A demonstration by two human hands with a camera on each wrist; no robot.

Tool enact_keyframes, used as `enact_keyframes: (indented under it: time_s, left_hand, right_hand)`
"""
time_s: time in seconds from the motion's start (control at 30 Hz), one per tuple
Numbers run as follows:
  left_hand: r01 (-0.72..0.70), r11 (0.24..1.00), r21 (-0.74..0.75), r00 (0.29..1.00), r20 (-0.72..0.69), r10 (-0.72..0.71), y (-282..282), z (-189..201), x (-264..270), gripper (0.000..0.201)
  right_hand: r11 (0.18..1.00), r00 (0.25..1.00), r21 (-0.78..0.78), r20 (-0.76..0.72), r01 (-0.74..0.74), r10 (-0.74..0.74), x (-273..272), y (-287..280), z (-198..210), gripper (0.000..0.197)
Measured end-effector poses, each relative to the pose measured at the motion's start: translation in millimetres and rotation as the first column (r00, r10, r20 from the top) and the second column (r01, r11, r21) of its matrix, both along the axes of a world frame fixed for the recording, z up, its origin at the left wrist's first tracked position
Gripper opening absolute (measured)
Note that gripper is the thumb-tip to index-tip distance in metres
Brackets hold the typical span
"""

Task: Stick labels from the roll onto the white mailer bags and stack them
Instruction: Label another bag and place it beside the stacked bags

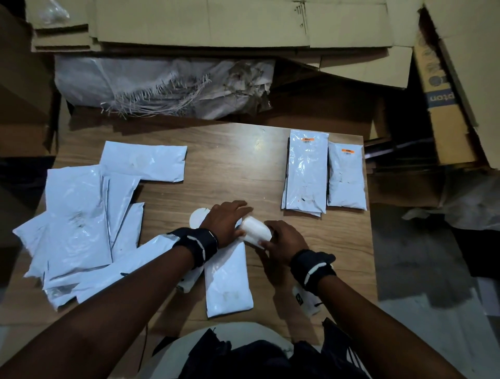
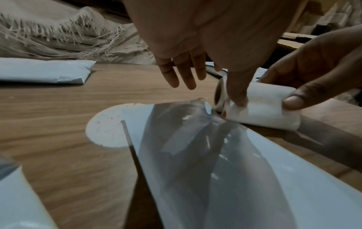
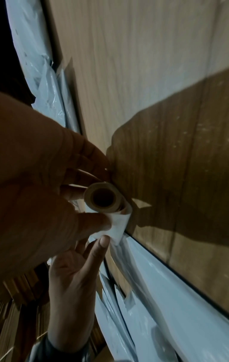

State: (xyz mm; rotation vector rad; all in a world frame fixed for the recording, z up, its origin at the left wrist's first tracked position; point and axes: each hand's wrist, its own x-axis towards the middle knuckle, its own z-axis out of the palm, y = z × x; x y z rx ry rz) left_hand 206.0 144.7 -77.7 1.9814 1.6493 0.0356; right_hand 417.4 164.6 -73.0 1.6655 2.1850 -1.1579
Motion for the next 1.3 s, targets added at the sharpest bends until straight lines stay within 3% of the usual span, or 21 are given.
enact_keyframes:
  time_s: [0.2, 0.4, 0.57, 0.63, 0.73, 0.77, 0.87, 0.97, 1.07, 1.17, 1.3]
  left_hand:
    - [0.063, 0.998, -0.004, 0.995, -0.072, -0.063, 3.8, 4.2, 8.7, 0.069]
    - [0.115, 0.993, 0.028, 0.990, -0.081, -0.112, 11.4, 6.3, 14.5, 0.051]
    - [0.109, 0.982, 0.154, 0.994, -0.021, -0.107, 14.6, 13.6, 16.1, 0.046]
    - [0.099, 0.975, 0.200, 0.995, 0.006, -0.102, 14.1, 15.4, 13.0, 0.047]
    - [0.107, 0.961, 0.253, 0.989, 0.072, -0.129, 12.6, 15.9, 7.1, 0.048]
    - [0.121, 0.956, 0.269, 0.985, 0.090, -0.150, 12.1, 15.7, 6.2, 0.048]
    - [0.146, 0.937, 0.317, 0.974, 0.122, -0.193, 8.5, 14.5, 5.0, 0.046]
    - [0.102, 0.941, 0.323, 0.976, 0.152, -0.158, 4.3, 13.3, 6.8, 0.047]
    - [0.023, 0.968, 0.248, 0.969, 0.234, -0.083, 1.3, 13.2, 9.8, 0.062]
    - [-0.161, 0.985, 0.058, 0.908, 0.400, 0.125, -3.2, 14.5, 12.0, 0.081]
    - [-0.315, 0.928, -0.200, 0.798, 0.474, 0.373, -6.6, 15.0, 16.4, 0.055]
  right_hand:
    - [0.991, 0.994, 0.128, -0.109, 0.034, -0.021, 1.1, -2.6, 3.6, 0.046]
    - [0.975, 0.964, 0.219, -0.266, 0.045, 0.016, 3.1, -6.2, 11.0, 0.067]
    - [0.962, 0.949, 0.207, -0.295, 0.175, -0.109, 16.9, -4.5, 5.2, 0.077]
    - [0.935, 0.886, 0.108, -0.371, 0.339, -0.278, 21.6, -4.0, -2.1, 0.075]
    - [0.804, 0.683, -0.306, -0.424, 0.509, -0.594, 19.8, -0.4, 2.6, 0.044]
    - [0.786, 0.660, -0.367, -0.428, 0.497, -0.617, 20.9, 1.2, 4.0, 0.038]
    - [0.855, 0.701, -0.318, -0.491, 0.409, -0.517, 25.1, 4.4, 8.0, 0.029]
    - [0.863, 0.683, -0.316, -0.527, 0.395, -0.506, 26.2, 6.1, 10.2, 0.030]
    - [0.864, 0.649, -0.303, -0.571, 0.403, -0.503, 26.0, 7.2, 11.3, 0.031]
    - [0.862, 0.619, -0.289, -0.604, 0.415, -0.501, 26.2, 8.4, 12.2, 0.034]
    - [0.865, 0.602, -0.334, -0.622, 0.374, -0.500, 28.5, 9.3, 15.4, 0.039]
